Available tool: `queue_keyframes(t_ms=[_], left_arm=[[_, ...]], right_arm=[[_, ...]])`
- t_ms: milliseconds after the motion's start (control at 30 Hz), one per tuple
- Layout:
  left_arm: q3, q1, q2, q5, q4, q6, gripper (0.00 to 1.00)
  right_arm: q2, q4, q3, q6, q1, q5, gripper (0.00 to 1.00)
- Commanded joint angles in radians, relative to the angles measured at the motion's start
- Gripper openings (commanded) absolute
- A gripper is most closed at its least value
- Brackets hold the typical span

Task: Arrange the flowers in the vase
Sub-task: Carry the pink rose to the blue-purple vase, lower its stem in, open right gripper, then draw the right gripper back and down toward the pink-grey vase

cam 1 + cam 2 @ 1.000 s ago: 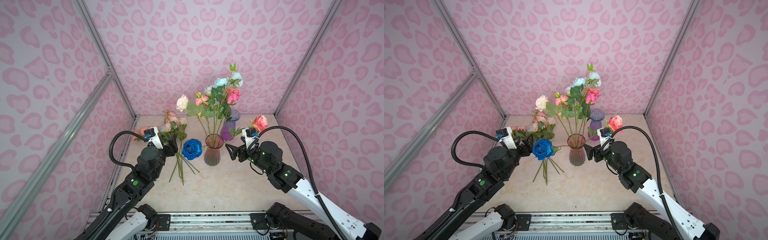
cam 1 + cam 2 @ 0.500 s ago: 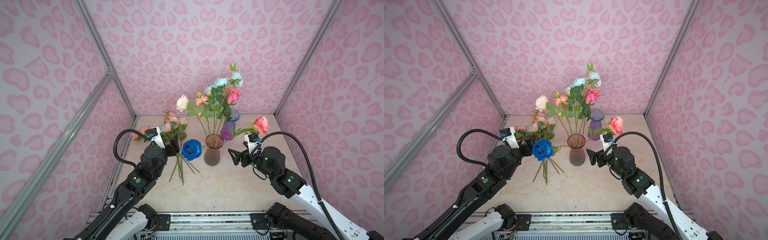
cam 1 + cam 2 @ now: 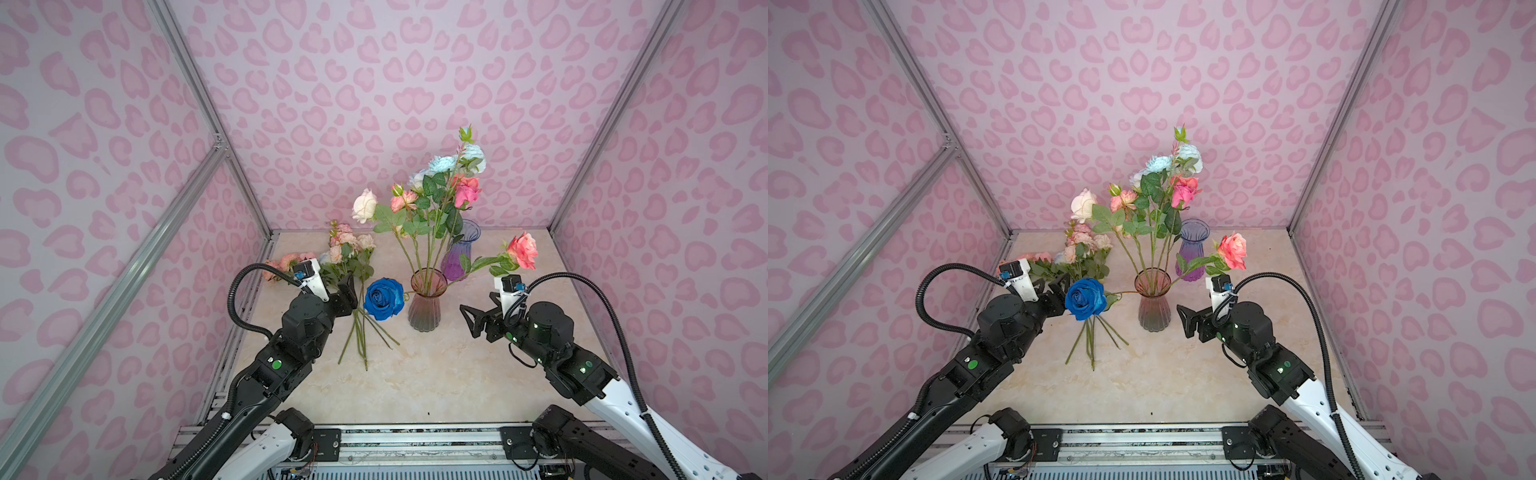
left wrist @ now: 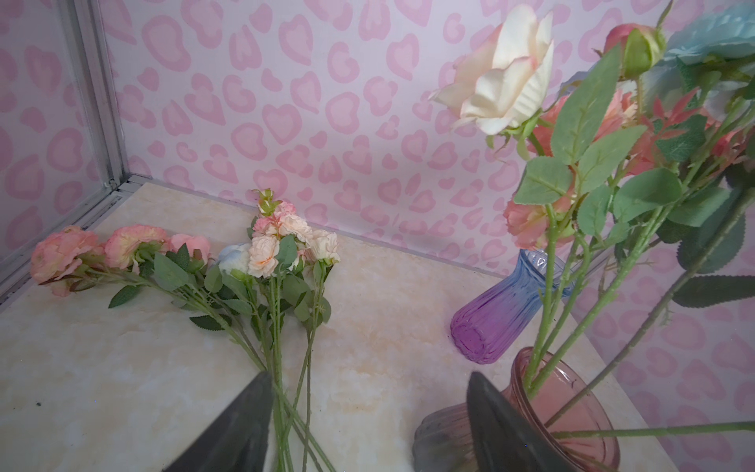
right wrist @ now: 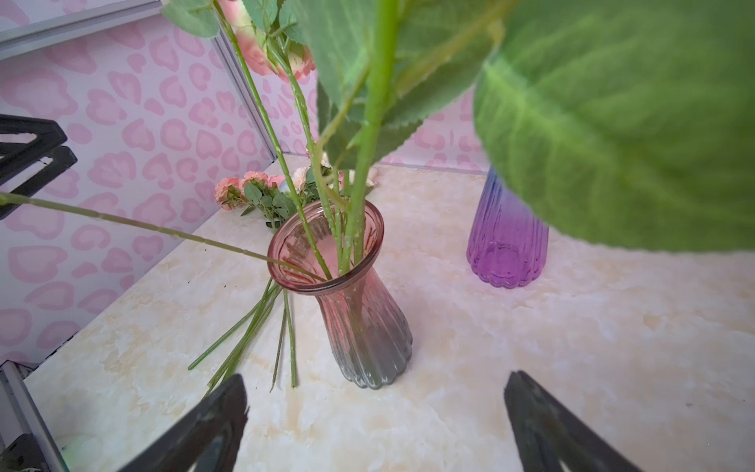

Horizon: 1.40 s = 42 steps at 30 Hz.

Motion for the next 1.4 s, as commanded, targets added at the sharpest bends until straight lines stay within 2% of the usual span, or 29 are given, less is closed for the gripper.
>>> queue_keyframes(t_ms=[0, 300, 400, 533, 633, 700, 767, 900, 1033, 1167, 1367], left_arm=[[-0.015, 0.004, -0.019, -0.015, 0.004, -0.013, 0.75], [-0.061, 0.008, -0.092, -0.021, -0.039, -0.033, 0.75], [-0.064, 0.008, -0.092, -0.017, -0.051, -0.045, 0.75], [-0.089, 0.008, -0.093, -0.017, -0.044, -0.075, 0.74], [-0.104, 0.008, -0.093, -0.019, -0.043, -0.089, 0.74], [-0.114, 0.008, -0.096, -0.016, -0.045, -0.103, 0.73], [-0.136, 0.008, -0.101, -0.003, -0.041, -0.132, 0.72], [-0.196, 0.008, -0.115, 0.008, -0.042, -0.181, 0.72], [-0.269, 0.008, -0.134, 0.035, -0.028, -0.241, 0.71], [-0.299, 0.008, -0.157, 0.05, -0.043, -0.26, 0.71], [-0.313, 0.009, -0.19, 0.028, -0.04, -0.237, 0.72]], right_arm=[[-0.02, -0.012, -0.027, 0.034, 0.0, -0.007, 0.99], [-0.05, -0.011, -0.087, 0.098, 0.001, -0.026, 0.97], [-0.053, 0.0, -0.121, 0.12, 0.001, -0.008, 0.91], [-0.001, 0.137, -0.216, 0.208, 0.004, -0.062, 0.71], [0.076, 0.323, -0.307, 0.323, 0.03, -0.078, 0.46], [0.145, 0.415, -0.339, 0.375, 0.052, -0.059, 0.37], [0.236, 0.496, -0.353, 0.454, 0.07, -0.05, 0.21], [0.459, 0.74, -0.374, 0.604, 0.101, -0.061, 0.22], [0.65, 0.889, -0.349, 0.685, 0.139, -0.027, 0.24], [0.779, 0.943, -0.312, 0.727, 0.15, -0.02, 0.27], [0.843, 0.87, -0.259, 0.735, 0.151, 0.031, 0.33]])
